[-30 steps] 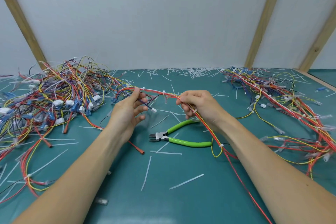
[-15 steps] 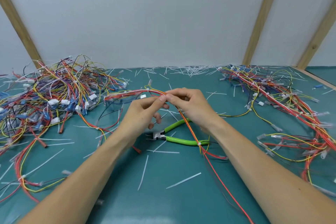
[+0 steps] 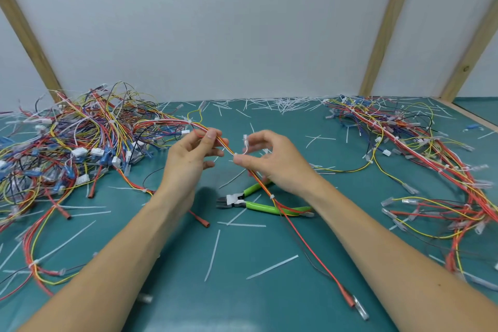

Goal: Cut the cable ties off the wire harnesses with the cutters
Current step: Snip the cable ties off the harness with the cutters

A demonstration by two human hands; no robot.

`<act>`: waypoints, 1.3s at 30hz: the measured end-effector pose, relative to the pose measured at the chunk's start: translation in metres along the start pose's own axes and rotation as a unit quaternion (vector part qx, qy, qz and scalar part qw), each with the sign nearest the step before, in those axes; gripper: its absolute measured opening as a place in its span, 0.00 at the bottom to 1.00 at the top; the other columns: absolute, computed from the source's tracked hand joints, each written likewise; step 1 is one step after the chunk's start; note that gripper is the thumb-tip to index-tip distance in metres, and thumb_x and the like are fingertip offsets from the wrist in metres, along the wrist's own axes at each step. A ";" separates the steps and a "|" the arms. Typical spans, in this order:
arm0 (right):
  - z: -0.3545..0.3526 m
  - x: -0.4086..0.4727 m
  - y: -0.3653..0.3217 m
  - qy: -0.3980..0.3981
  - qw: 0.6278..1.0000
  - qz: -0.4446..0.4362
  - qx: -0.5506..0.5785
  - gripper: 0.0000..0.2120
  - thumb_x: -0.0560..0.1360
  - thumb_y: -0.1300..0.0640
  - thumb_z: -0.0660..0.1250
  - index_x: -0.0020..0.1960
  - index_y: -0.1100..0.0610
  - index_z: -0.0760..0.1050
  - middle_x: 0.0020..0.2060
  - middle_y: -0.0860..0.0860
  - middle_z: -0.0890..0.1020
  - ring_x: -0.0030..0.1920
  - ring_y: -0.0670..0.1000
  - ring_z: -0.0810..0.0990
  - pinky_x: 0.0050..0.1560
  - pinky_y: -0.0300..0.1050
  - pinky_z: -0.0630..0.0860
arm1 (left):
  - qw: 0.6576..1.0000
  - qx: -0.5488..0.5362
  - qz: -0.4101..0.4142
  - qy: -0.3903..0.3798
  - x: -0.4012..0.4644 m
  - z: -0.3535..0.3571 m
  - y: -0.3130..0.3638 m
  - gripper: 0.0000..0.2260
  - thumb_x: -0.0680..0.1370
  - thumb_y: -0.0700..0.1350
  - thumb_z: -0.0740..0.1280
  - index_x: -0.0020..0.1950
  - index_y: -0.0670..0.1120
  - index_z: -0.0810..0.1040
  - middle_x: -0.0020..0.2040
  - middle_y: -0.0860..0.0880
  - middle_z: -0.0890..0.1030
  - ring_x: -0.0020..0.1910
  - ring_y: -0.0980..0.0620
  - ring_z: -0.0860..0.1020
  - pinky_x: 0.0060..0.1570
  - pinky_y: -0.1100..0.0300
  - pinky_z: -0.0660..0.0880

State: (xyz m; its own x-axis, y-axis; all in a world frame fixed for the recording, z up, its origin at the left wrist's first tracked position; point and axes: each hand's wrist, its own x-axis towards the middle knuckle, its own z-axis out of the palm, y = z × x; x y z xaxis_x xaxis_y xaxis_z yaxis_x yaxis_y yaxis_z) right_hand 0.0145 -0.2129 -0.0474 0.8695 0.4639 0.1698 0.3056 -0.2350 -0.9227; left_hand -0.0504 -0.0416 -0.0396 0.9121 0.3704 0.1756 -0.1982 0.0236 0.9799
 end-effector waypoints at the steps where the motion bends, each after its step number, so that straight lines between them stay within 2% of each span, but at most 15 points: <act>1: -0.003 -0.001 -0.001 -0.028 1.000 0.006 -0.010 0.09 0.72 0.47 0.79 0.45 0.49 0.82 0.39 0.45 0.86 0.32 0.44 0.80 0.35 0.38 0.74 | 1.000 -0.009 -0.002 -0.002 0.001 -0.001 0.000 0.06 0.83 0.48 0.64 0.49 0.50 0.79 0.43 0.54 0.86 0.36 0.58 0.79 0.38 0.66 0.73; 2: -0.005 -0.002 -0.001 -0.061 0.998 0.003 -0.015 0.10 0.74 0.46 0.77 0.40 0.51 0.84 0.33 0.46 0.84 0.29 0.45 0.77 0.32 0.36 0.72 | 1.000 -0.023 -0.007 -0.008 0.002 -0.002 -0.001 0.06 0.83 0.48 0.64 0.49 0.50 0.79 0.42 0.54 0.85 0.35 0.58 0.77 0.38 0.66 0.73; 4: -0.008 -0.006 -0.003 -0.124 0.992 0.000 0.009 0.13 0.76 0.46 0.75 0.38 0.53 0.86 0.28 0.47 0.81 0.27 0.46 0.69 0.29 0.34 0.67 | 0.998 -0.059 -0.021 -0.024 0.003 -0.004 -0.003 0.06 0.83 0.48 0.64 0.50 0.50 0.80 0.40 0.55 0.83 0.32 0.59 0.74 0.37 0.67 0.73; 7: -0.012 -0.008 -0.010 -0.215 0.974 0.015 0.066 0.07 0.76 0.50 0.75 0.43 0.53 0.87 0.31 0.46 0.79 0.28 0.45 0.62 0.27 0.33 0.61 | 0.994 -0.097 -0.038 -0.040 0.005 -0.005 -0.003 0.08 0.80 0.50 0.66 0.53 0.50 0.83 0.40 0.56 0.82 0.30 0.59 0.71 0.35 0.67 0.73; 10: -0.016 -0.008 -0.012 -0.263 0.957 0.047 0.116 0.02 0.75 0.54 0.74 0.46 0.52 0.85 0.34 0.47 0.79 0.26 0.44 0.63 0.25 0.34 0.59 | 0.993 -0.098 -0.045 -0.044 0.006 -0.007 -0.003 0.10 0.79 0.52 0.67 0.54 0.50 0.84 0.41 0.55 0.83 0.30 0.59 0.72 0.31 0.67 0.71; 13: -0.016 -0.007 -0.012 -0.189 0.965 0.039 0.175 0.04 0.79 0.58 0.72 0.46 0.52 0.83 0.35 0.45 0.81 0.26 0.43 0.72 0.22 0.34 0.61 | 0.996 -0.046 -0.048 -0.062 0.004 -0.005 -0.004 0.12 0.81 0.53 0.65 0.53 0.48 0.85 0.43 0.51 0.84 0.31 0.57 0.71 0.28 0.67 0.67; 17: -0.020 -0.004 -0.013 -0.084 0.967 0.037 0.239 0.02 0.81 0.57 0.69 0.50 0.53 0.80 0.41 0.46 0.86 0.33 0.44 0.83 0.24 0.34 0.71 | 0.987 0.033 -0.028 -0.154 -0.006 0.006 -0.003 0.16 0.78 0.57 0.65 0.57 0.48 0.84 0.49 0.48 0.86 0.33 0.55 0.73 0.29 0.65 0.67; 19: -0.021 -0.003 -0.011 -0.058 0.974 0.025 0.218 0.02 0.81 0.57 0.69 0.50 0.53 0.81 0.42 0.48 0.86 0.34 0.44 0.83 0.27 0.35 0.72 | 0.984 0.048 -0.009 -0.169 -0.009 0.010 -0.002 0.15 0.76 0.55 0.68 0.57 0.49 0.84 0.47 0.50 0.86 0.33 0.55 0.74 0.28 0.65 0.67; 22: -0.016 -0.001 -0.008 -0.020 0.988 -0.014 0.154 0.03 0.79 0.58 0.72 0.51 0.56 0.84 0.37 0.44 0.85 0.32 0.39 0.77 0.31 0.33 0.70 | 0.987 0.059 0.004 -0.151 -0.009 0.011 -0.003 0.12 0.73 0.52 0.72 0.51 0.47 0.85 0.41 0.47 0.84 0.29 0.54 0.71 0.27 0.64 0.64; 25: -0.012 0.000 -0.008 -0.003 0.992 -0.046 0.116 0.06 0.77 0.59 0.74 0.52 0.59 0.86 0.35 0.42 0.85 0.35 0.36 0.79 0.39 0.26 0.71 | 0.988 0.063 0.001 -0.140 -0.009 0.010 -0.005 0.08 0.72 0.50 0.73 0.45 0.46 0.85 0.35 0.49 0.82 0.27 0.54 0.69 0.27 0.63 0.63; 27: -0.011 -0.001 -0.009 -0.006 0.995 -0.030 0.093 0.07 0.77 0.55 0.74 0.53 0.56 0.86 0.38 0.43 0.85 0.37 0.38 0.80 0.40 0.28 0.74 | 0.988 0.059 0.006 -0.145 -0.009 0.010 -0.005 0.06 0.75 0.47 0.73 0.43 0.46 0.85 0.31 0.53 0.80 0.26 0.55 0.69 0.26 0.64 0.64; 31: -0.012 -0.005 -0.010 -0.106 0.980 0.096 0.138 0.20 0.79 0.42 0.68 0.60 0.57 0.81 0.47 0.50 0.86 0.40 0.46 0.84 0.39 0.41 0.81 | 0.994 -0.021 0.010 -0.108 -0.007 0.008 0.001 0.06 0.75 0.46 0.71 0.46 0.45 0.83 0.35 0.51 0.82 0.29 0.55 0.75 0.26 0.64 0.71; 35: -0.017 -0.008 -0.009 -0.256 0.949 0.125 0.137 0.24 0.75 0.34 0.69 0.55 0.54 0.84 0.52 0.55 0.87 0.38 0.51 0.85 0.33 0.41 0.80 | 0.991 -0.129 -0.017 -0.014 0.001 -0.002 0.006 0.04 0.80 0.43 0.68 0.46 0.47 0.80 0.39 0.51 0.83 0.33 0.57 0.79 0.31 0.66 0.76; 37: -0.022 -0.006 -0.011 -0.323 0.921 0.135 0.171 0.28 0.78 0.31 0.61 0.57 0.53 0.85 0.55 0.57 0.86 0.39 0.51 0.86 0.34 0.40 0.81 | 0.986 -0.166 -0.025 0.006 0.004 -0.006 0.007 0.05 0.81 0.42 0.67 0.46 0.47 0.79 0.39 0.52 0.84 0.34 0.58 0.80 0.34 0.66 0.78; 39: -0.027 -0.005 -0.013 -0.387 0.884 0.152 0.215 0.36 0.80 0.28 0.51 0.62 0.54 0.83 0.60 0.59 0.84 0.47 0.53 0.87 0.39 0.43 0.83 | 0.983 -0.183 -0.027 0.013 0.004 -0.007 0.006 0.05 0.82 0.41 0.66 0.46 0.47 0.78 0.41 0.52 0.84 0.34 0.59 0.80 0.36 0.65 0.79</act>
State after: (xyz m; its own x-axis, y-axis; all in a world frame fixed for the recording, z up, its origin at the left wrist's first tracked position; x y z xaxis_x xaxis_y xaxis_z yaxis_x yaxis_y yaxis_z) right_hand 0.0170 -0.2351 -0.0269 0.3095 0.9196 -0.2419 -0.2165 -0.1796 -0.9596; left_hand -0.0500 -0.0338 -0.0336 0.9164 0.3826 0.1177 -0.2705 0.3750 0.8867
